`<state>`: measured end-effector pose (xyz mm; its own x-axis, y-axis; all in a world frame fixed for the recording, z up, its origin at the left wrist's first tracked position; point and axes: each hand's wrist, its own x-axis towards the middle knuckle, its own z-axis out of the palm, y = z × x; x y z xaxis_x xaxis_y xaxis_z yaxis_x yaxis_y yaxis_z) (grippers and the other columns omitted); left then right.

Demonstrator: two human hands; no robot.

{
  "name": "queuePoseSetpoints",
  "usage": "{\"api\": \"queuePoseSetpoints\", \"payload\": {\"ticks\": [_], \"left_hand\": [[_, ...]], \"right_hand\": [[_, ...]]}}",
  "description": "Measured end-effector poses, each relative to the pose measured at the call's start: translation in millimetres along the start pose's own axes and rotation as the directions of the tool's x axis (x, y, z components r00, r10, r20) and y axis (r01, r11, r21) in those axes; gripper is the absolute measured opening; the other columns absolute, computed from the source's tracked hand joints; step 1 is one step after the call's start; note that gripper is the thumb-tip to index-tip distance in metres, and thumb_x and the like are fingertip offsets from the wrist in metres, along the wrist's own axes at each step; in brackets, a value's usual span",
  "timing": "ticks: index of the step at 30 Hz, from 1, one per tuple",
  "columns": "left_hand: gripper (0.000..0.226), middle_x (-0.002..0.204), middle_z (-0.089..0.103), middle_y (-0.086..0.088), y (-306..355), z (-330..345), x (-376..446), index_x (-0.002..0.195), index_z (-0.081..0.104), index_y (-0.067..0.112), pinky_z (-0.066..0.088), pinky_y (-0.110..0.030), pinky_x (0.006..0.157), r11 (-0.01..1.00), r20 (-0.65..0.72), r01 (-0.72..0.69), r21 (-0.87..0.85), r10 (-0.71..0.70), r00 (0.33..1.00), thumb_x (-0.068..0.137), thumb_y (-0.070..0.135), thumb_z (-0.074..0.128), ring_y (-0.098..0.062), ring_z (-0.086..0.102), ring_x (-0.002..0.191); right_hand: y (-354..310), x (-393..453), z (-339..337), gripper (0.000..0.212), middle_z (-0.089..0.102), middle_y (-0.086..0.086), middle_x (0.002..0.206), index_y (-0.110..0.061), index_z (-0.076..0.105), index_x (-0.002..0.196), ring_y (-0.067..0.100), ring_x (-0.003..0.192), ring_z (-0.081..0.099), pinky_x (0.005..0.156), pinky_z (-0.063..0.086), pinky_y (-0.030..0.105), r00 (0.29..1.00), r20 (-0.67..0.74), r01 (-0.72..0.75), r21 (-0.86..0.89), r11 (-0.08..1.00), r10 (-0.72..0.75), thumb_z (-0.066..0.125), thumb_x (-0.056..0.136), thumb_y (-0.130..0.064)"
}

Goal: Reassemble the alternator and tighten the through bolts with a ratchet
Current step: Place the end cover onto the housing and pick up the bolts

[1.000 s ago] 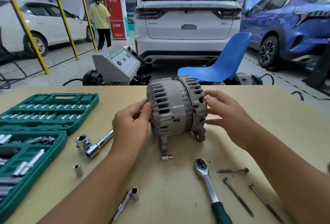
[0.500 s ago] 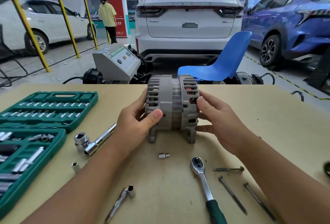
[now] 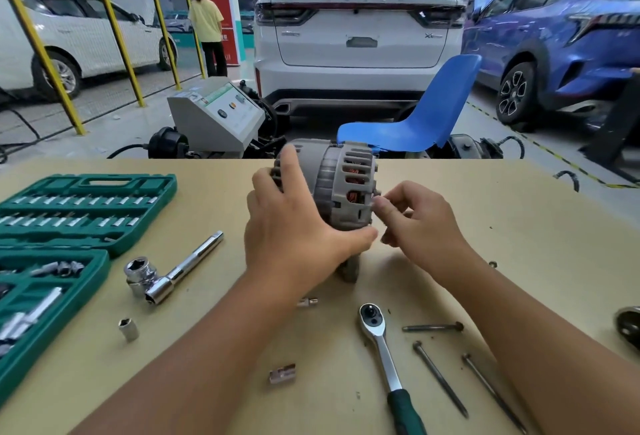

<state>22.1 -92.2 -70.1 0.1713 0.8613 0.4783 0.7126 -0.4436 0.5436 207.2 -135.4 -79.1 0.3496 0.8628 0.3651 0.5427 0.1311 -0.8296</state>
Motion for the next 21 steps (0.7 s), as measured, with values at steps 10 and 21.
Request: {"api": "queuePoseSetpoints", "payload": {"ticks": [10, 21], "left_hand": [[0.147, 0.145, 0.017, 0.031, -37, -3, 11, 0.156, 0.0, 0.056, 0.028, -0.022, 0.111, 0.914, 0.148, -0.012, -0.406, 0.079, 0.986, 0.04, 0.067, 0.089, -0.003, 0.025, 0.143], [0.142, 0.147, 0.053, 0.015, -57, -18, 30, 0.161, 0.021, 0.042, 0.056, -0.03, 0.1, 0.791, 0.359, 0.024, -0.612, 0.251, 0.899, 0.043, 0.028, 0.1, -0.009, 0.06, 0.131]], "right_hand": [[10, 26, -20, 0.08, 0.044, -0.014, 0.155, -0.052, 0.047, 0.142, 0.016, 0.133, 0.055, 0.103, 0.051, 0.044, 0.953, 0.304, -0.106, 0.268, 0.958, 0.021, 0.08, 0.07, -0.052], [23, 33, -28, 0.103, 0.041, -0.003, 0.159, -0.046, 0.048, 0.143, 0.026, 0.14, 0.049, 0.112, 0.043, 0.058, 0.908, 0.414, -0.127, 0.402, 0.907, -0.056, 0.096, 0.053, -0.031]]}}
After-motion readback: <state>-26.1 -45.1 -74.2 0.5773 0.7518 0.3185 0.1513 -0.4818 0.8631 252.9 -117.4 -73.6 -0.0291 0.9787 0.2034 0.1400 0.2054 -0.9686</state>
